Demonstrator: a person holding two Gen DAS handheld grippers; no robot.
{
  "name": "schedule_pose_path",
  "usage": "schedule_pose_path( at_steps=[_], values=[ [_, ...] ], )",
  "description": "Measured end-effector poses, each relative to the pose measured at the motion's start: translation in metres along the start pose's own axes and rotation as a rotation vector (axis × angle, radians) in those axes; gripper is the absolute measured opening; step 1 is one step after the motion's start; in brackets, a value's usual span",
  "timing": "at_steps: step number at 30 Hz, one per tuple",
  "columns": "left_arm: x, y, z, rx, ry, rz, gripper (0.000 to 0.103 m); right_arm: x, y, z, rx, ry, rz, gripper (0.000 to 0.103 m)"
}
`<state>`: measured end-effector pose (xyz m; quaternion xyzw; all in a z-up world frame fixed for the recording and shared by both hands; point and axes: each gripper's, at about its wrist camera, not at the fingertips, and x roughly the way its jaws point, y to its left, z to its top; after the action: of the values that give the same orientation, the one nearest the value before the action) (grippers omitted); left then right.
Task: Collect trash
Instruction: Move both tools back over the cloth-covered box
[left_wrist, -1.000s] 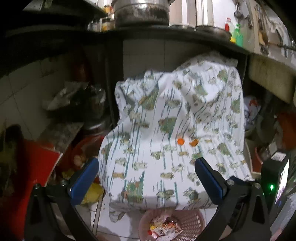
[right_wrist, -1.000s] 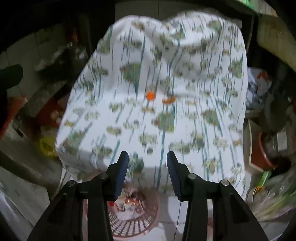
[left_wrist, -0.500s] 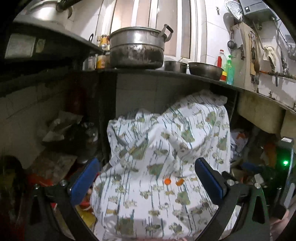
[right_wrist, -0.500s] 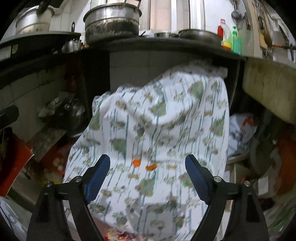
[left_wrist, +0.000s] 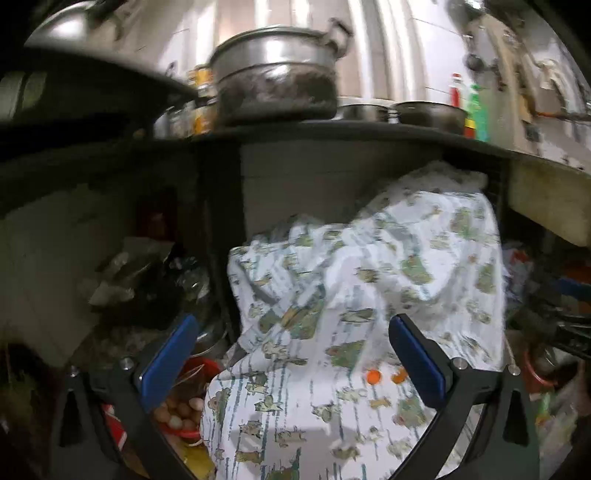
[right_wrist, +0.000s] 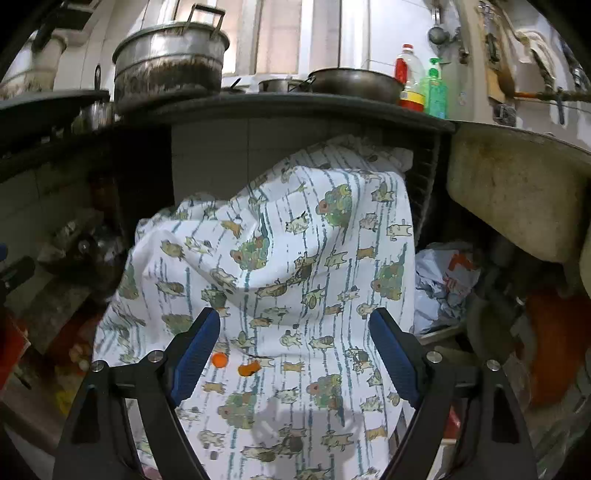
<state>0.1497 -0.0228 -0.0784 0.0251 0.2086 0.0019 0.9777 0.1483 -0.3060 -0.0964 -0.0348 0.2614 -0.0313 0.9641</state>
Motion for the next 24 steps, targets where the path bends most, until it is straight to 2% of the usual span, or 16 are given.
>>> schedule_pose_path(
  at_steps=[2, 4, 9, 12, 13, 18, 22, 24],
  values=[
    [0.017, -0.001, -0.016, -0.007, 0.026, 0.021, 0.103, 0.017, 0.001, -0.007, -0.025, 0.000, -0.034, 0.085],
    [0.031, -0.005, -0.029, 0.016, 0.067, 0.001, 0.103, 0.038, 0.000, -0.013, -0.020, 0.042, -0.049, 0.085],
    [0.054, -0.010, -0.033, 0.040, 0.084, 0.012, 0.103, 0.084, -0.009, -0.027, 0.074, 0.131, 0.009, 0.085],
    [0.071, -0.010, -0.034, 0.018, 0.126, 0.003, 0.103, 0.128, -0.009, -0.042, 0.032, 0.294, -0.052, 0.085],
    [0.078, -0.010, -0.035, 0.018, 0.152, -0.011, 0.103, 0.140, -0.010, -0.048, 0.023, 0.321, -0.047, 0.085],
    [0.099, -0.021, -0.039, 0.097, 0.193, 0.006, 0.103, 0.176, -0.010, -0.054, 0.050, 0.359, -0.066, 0.085],
    [0.119, -0.022, -0.044, 0.071, 0.292, -0.044, 0.103, 0.194, 0.000, -0.053, 0.024, 0.401, -0.081, 0.087],
    [0.128, -0.024, -0.047, 0.062, 0.335, -0.063, 0.103, 0.203, 0.010, -0.058, -0.041, 0.444, -0.063, 0.087]
  ],
)
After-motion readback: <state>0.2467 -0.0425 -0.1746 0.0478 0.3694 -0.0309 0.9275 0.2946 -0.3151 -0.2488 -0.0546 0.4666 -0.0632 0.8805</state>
